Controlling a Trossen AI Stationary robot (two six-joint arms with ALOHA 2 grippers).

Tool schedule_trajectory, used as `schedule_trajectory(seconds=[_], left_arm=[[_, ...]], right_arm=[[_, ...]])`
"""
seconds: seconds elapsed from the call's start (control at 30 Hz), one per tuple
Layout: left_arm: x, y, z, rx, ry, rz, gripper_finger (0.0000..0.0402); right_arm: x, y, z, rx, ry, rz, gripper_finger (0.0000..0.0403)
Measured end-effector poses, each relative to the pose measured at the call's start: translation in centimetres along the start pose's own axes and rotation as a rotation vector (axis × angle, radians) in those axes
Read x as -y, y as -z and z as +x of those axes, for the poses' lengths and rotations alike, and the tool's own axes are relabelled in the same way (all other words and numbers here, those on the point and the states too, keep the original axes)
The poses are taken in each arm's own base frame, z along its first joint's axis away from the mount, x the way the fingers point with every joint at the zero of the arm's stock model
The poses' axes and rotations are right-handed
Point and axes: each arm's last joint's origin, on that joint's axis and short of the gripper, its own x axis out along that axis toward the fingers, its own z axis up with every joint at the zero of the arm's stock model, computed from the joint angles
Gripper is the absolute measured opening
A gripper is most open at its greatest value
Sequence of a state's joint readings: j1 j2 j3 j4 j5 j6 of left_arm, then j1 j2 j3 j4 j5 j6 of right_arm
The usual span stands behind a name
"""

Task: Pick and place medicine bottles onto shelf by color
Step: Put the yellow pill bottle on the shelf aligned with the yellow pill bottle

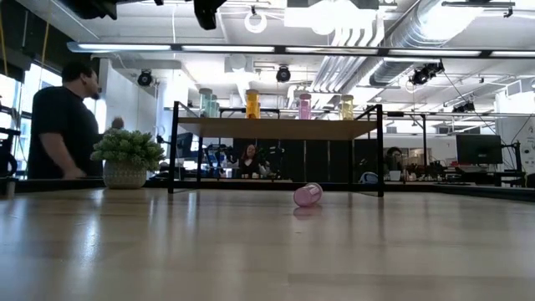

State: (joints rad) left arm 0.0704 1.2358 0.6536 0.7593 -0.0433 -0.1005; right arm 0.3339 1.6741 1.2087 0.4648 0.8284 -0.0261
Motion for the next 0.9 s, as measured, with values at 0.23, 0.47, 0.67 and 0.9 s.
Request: schedule_trajectory(seconds=[0.23,0.47,0.67,0.9], left_arm=[[0.04,0.00,0.03,-0.003,0.007,0.000,0.0178],[0.08,0.02,0.03,-0.007,0.015,0.004,0.0134],[0.30,0.11,0.02,-0.012,0.024,0.037,0.0109],[0.54,0.14,0.01,-0.013,0.029,0.049,0.0098]], right_arm=[[-0.05,-0.02,-0.04,0.002,-0.003,0.002,0.0076],[-0.05,0.00,-0.04,0.001,-0.002,0.001,0.0076],[-0.07,0.15,-0.05,-0.011,-0.005,-0.013,0.0076],[-0.06,0.19,-0.02,-0.013,-0.009,-0.016,0.0076]])
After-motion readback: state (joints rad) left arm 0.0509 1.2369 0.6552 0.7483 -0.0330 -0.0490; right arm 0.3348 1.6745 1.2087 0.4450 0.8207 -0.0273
